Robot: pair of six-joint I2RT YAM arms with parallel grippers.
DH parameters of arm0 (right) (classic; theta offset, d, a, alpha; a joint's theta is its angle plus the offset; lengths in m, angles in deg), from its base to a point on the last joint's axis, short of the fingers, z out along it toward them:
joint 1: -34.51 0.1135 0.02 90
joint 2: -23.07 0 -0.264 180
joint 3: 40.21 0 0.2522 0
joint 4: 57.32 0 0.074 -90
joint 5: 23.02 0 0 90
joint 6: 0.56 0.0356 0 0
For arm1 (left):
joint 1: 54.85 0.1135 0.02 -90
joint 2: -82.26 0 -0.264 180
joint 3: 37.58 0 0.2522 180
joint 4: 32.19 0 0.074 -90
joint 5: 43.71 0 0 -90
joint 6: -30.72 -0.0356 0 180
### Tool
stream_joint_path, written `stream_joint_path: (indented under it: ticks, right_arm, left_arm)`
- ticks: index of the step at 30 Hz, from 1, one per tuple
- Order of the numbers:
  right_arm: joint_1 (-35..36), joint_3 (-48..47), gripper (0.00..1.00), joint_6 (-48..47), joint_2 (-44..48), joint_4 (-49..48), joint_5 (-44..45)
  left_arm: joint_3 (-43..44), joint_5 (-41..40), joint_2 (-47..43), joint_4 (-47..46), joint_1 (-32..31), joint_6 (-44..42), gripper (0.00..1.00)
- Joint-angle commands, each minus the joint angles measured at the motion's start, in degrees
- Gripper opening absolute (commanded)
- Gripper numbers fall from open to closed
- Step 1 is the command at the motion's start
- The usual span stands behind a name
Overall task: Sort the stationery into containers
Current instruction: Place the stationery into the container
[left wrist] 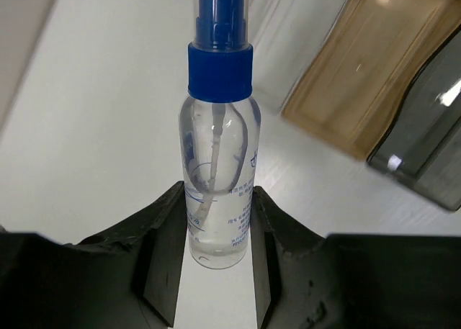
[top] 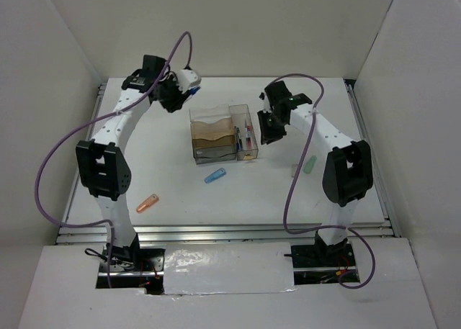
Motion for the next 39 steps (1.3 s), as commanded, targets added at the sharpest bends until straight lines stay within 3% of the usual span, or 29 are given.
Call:
stream_joint_path:
  ticks: [1,5,18,33,39]
  right_arm:
    - [-2.05,1.13,0.3,-0.87,4.26,-2.12,-1.6]
    - [-3.28,3.32,0.3,-0.78,6.89,-1.68,-3.45]
    - [-4.25,9.13,0.3,-1.83,11.12,-4.93,-2.75]
    - [-6.1,10.71,0.29,-2.36,10.86,-5.37,-3.1]
    - [-6.36,9.49,0.34,-2.36,11.56,-4.23,-2.66]
  left_arm:
    - [11.49,3.26,7.16,2.06,-4.86,-5.69,0.06]
    - [18.65,3.34,13.61,2.77,-7.6,-9.38,0.05]
    - [17.95,-2.28,19.5,-3.2,-11.73,-17.83,0.05]
    - [21.56,-4.91,23.29,-3.38,-12.17,-13.34,0.36]
    - [21.12,-6.32,22.15,-4.0,-12.35,-10.89,0.49]
